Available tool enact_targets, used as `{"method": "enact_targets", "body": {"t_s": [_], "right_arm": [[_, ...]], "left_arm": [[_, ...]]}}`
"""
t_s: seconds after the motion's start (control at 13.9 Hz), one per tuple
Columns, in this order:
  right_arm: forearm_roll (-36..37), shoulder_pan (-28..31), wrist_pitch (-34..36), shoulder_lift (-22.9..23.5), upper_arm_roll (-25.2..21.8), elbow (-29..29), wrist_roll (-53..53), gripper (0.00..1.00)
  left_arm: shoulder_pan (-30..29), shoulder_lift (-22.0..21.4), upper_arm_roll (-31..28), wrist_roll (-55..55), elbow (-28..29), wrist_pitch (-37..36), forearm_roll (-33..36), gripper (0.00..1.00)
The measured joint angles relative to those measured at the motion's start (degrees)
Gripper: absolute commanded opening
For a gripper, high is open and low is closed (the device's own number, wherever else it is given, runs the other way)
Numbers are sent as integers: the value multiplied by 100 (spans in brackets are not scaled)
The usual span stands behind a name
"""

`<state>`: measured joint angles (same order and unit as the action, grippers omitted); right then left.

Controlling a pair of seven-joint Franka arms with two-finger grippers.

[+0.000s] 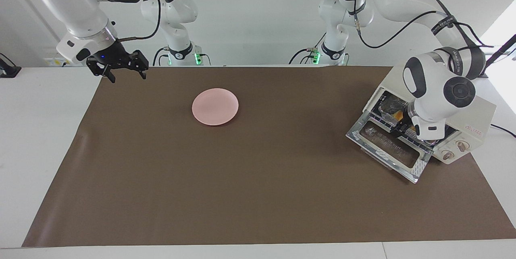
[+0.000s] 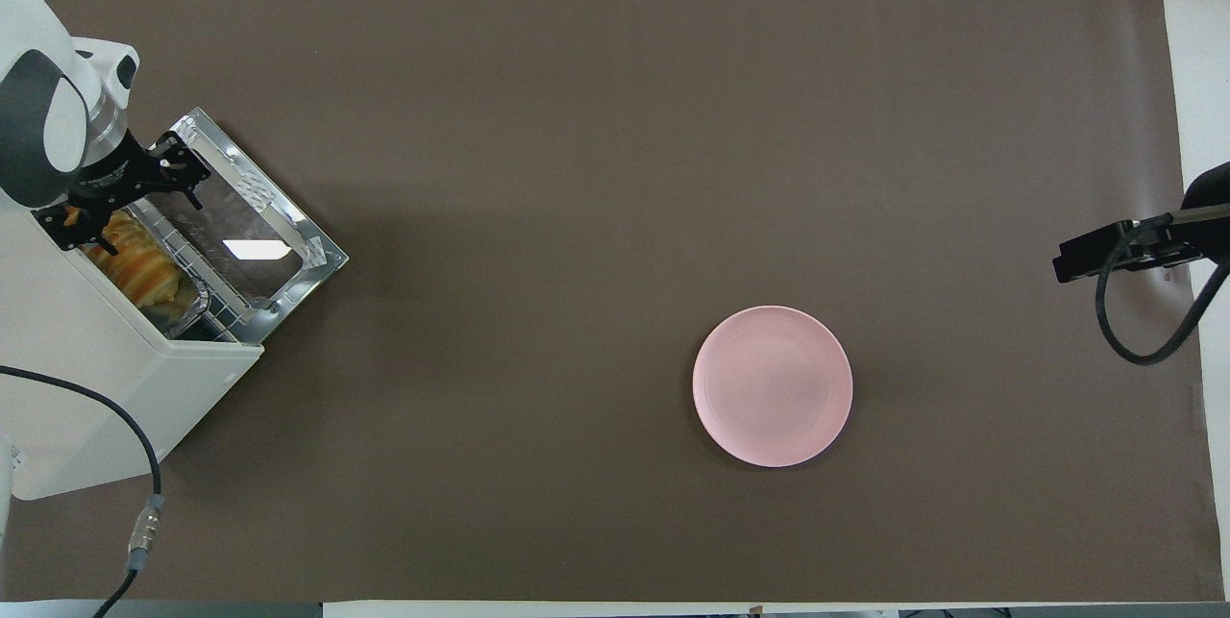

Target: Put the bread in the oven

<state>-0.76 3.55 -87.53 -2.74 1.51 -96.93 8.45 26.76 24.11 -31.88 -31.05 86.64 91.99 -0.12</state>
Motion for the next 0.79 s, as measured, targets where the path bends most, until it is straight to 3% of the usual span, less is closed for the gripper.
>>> {"method": "enact_targets", "body": {"t_s": [0.36, 0.79], "right_arm": [[0, 0, 0, 0, 0, 0, 0, 100], [0, 0, 0, -2, 0, 0, 0, 100]], "left_arm": [[-4, -570, -20, 1501, -247, -97, 6, 100], [-7, -1390, -29, 2467, -238, -943, 11, 100]]}}
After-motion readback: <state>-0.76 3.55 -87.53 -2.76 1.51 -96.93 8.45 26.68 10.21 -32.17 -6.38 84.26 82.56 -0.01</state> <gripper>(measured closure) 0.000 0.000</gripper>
